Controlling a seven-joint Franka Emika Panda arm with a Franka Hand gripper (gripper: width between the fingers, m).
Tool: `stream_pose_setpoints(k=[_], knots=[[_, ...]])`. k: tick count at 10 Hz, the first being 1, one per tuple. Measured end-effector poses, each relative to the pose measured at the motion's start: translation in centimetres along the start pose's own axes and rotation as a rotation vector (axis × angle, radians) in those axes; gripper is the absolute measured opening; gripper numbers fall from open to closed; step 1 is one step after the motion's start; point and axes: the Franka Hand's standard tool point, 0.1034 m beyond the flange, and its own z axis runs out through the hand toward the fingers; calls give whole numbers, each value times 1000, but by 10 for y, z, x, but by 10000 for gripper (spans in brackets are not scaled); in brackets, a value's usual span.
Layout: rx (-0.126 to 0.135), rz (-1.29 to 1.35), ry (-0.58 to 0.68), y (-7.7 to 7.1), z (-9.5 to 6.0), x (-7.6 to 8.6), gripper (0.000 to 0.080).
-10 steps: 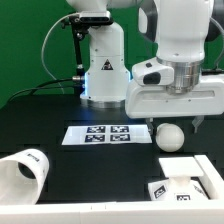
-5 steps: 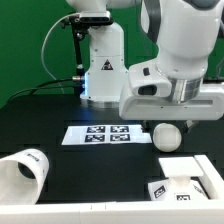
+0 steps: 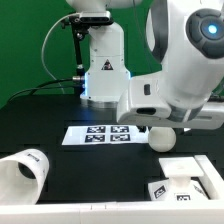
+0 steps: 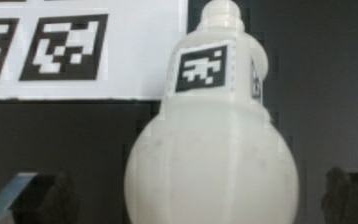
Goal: Assemble lamp
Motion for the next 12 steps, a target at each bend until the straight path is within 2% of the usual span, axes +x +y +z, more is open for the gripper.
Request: stream_pose_setpoints(k=[1, 2, 3, 4, 5, 7, 9, 10, 11, 12], knots=[[36, 69, -100, 3, 3, 0, 698], [77, 119, -110, 5, 5, 6, 698], [81, 138, -113, 5, 8, 5, 698], [105, 158, -124, 2, 13, 5, 698], [108, 162, -127, 2, 14, 5, 698], [94, 155, -122, -1, 14, 4, 698], [96, 156, -123, 0, 14, 4, 698], [103, 160, -127, 0, 15, 5, 698], [124, 183, -144, 2, 21, 6, 698], [133, 208, -159, 5, 27, 8, 698]])
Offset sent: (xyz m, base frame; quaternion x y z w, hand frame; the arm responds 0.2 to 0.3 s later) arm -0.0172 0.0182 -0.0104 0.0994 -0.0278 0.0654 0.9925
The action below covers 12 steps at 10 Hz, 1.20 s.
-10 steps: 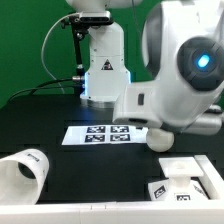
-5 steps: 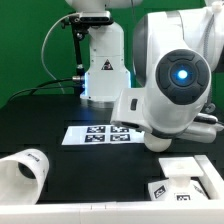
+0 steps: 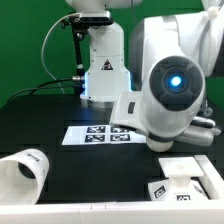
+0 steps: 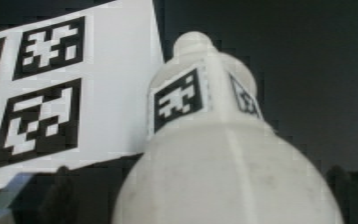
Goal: Assemble lamp
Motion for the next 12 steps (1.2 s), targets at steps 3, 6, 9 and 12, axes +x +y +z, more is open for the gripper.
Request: stream_pose_setpoints(k=[3, 6, 9, 12], knots=[[5, 23, -12, 2, 6, 3, 698], [6, 24, -12, 2, 6, 3, 571], [4, 22, -11, 2, 5, 2, 573], [27, -38, 34, 8, -55, -29, 573]])
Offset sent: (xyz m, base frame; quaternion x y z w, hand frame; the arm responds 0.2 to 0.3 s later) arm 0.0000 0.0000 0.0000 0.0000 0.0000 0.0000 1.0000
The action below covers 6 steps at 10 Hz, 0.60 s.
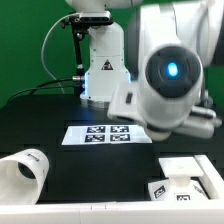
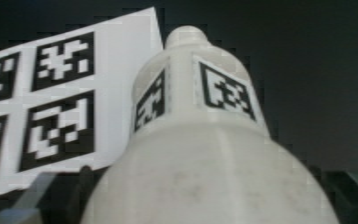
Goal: Assemble lamp
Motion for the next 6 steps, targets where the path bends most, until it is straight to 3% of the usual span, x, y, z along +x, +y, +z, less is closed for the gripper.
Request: stream_pose_setpoints(k=[1, 2, 4, 6], knots=[[9, -21, 38, 1, -22, -11, 573], [5, -28, 45, 3, -32, -22, 574], [28, -38, 182, -7, -39, -6, 574], [48, -62, 313, -10, -44, -11, 574]])
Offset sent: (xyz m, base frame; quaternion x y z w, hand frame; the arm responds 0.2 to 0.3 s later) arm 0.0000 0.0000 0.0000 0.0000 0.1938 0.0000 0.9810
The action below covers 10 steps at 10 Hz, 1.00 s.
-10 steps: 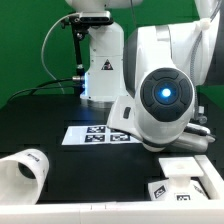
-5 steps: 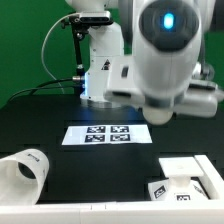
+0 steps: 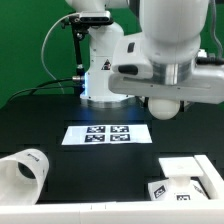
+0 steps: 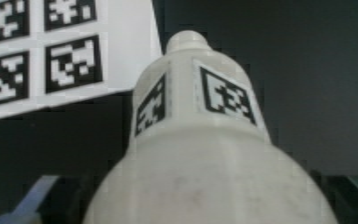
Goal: Assemble lamp
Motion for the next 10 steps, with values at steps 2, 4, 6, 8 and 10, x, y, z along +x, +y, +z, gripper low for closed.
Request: stream_pose_setpoints(k=[2, 4, 6, 8, 10], knots=[[30, -94, 188, -5, -48, 14, 574], [29, -154, 343, -8, -87, 22, 574], [45, -157, 441, -10, -76, 25, 574], [69, -164, 580, -14, -80, 29, 574], [82, -210, 753, -12, -99, 43, 574]])
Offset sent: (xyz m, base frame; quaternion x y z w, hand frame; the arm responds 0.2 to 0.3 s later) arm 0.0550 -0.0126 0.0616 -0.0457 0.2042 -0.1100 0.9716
